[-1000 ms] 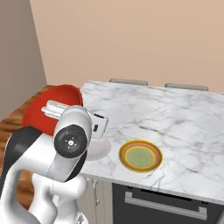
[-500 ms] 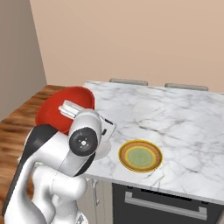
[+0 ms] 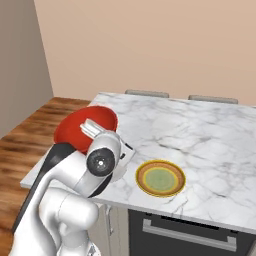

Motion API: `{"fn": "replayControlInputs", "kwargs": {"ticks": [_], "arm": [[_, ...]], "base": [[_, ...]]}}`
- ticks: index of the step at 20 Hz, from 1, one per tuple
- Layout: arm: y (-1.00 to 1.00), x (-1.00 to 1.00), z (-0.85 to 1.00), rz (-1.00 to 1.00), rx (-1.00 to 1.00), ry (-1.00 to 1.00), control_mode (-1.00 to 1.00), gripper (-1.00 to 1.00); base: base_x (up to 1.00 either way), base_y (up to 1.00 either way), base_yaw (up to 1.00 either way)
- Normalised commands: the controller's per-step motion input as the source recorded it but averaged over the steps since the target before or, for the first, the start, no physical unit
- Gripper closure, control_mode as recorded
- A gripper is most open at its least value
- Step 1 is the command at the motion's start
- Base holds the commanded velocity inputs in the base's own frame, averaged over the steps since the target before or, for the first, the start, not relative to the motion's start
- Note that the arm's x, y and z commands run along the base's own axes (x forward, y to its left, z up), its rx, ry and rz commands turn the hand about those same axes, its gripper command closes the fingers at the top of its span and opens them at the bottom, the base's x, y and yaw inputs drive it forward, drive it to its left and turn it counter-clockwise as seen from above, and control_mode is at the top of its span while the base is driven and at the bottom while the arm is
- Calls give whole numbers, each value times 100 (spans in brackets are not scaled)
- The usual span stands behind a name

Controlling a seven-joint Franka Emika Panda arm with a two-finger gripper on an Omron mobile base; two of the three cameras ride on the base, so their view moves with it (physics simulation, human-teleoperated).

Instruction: Move the bowls from the cabinet to the plates on the dining table.

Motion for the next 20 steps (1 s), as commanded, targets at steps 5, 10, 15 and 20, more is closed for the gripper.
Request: {"fn": "replayControlInputs", "kwargs": {"ticks": [5,10,15,20], "arm": [[-2,30,-36,-5,7,1,-100,100],[-1,29,-37,-5,8,1,-100,100],[0,27,-42,-5,7,4,-100,100],[-1,22,-49,-4,6,7,-100,100]], "base": [[0,0,0],[0,0,0],[0,0,0],[0,0,0]]}}
